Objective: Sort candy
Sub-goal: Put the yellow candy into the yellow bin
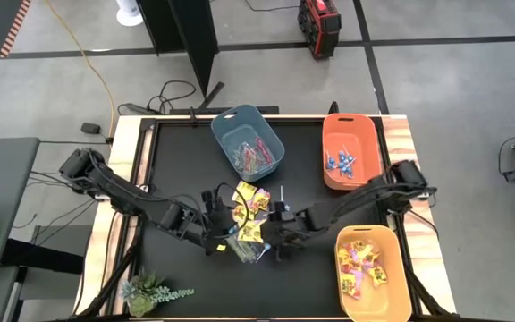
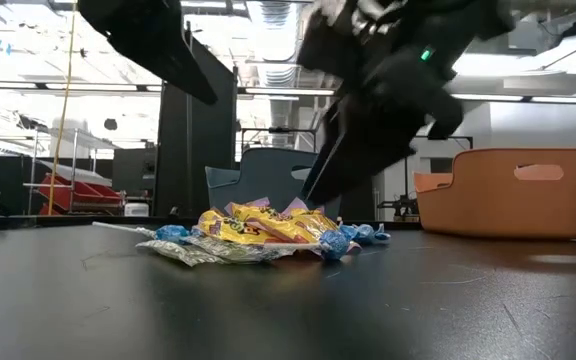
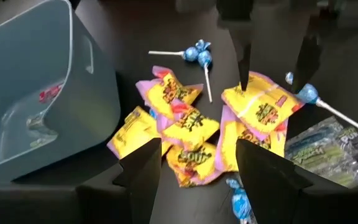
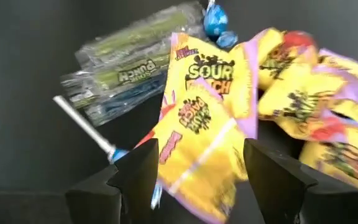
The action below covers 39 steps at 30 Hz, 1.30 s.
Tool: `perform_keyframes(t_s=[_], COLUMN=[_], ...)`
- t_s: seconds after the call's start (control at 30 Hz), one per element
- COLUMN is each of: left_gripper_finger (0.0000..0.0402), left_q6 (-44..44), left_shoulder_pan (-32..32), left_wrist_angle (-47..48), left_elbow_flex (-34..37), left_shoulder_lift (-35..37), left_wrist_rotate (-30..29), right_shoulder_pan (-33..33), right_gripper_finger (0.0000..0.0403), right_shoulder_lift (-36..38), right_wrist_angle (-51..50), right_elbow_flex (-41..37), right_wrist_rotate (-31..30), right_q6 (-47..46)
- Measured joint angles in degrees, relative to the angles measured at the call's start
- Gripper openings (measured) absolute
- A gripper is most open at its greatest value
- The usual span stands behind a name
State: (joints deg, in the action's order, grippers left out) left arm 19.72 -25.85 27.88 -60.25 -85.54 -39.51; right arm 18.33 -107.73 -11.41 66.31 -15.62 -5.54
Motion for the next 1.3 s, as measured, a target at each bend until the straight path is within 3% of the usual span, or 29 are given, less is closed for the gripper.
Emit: perform_keyframes(t_s=[0.23, 0.33, 0.67, 1.03, 1.3], left_gripper_finger=[0.0201, 0.0201, 0.0201, 0.0201, 0.0201], left_q6=[0.7, 0.8, 0.7, 1.5, 1.2], left_shoulder_pan=[0.0, 0.0, 0.0, 0.0, 0.0], left_wrist_angle=[2.4, 2.6, 2.4, 2.1, 0.1], left_elbow_flex=[0.0, 0.0, 0.0, 0.0, 0.0], left_shoulder_lift=[0.6, 0.6, 0.6, 0.6, 0.6], left_wrist_rotate=[-0.5, -0.7, -0.7, -0.7, -0.7], right_shoulder_pan=[-2.1, -2.0, -1.0, 5.3, 9.6], right_gripper_finger=[0.0251, 0.0227, 0.0017, 0.0003, 0.0002], right_shoulder_lift=[-6.2, -7.6, -4.4, 10.4, 22.7], right_wrist_angle=[-1.7, -3.2, -5.2, 0.2, 6.4], right_elbow_flex=[4.1, 5.6, 5.7, 5.7, 5.7], right_wrist_rotate=[1.8, 1.8, 2.0, -0.7, 19.2], right_q6=[-0.5, -0.6, 1.5, 9.2, 14.8])
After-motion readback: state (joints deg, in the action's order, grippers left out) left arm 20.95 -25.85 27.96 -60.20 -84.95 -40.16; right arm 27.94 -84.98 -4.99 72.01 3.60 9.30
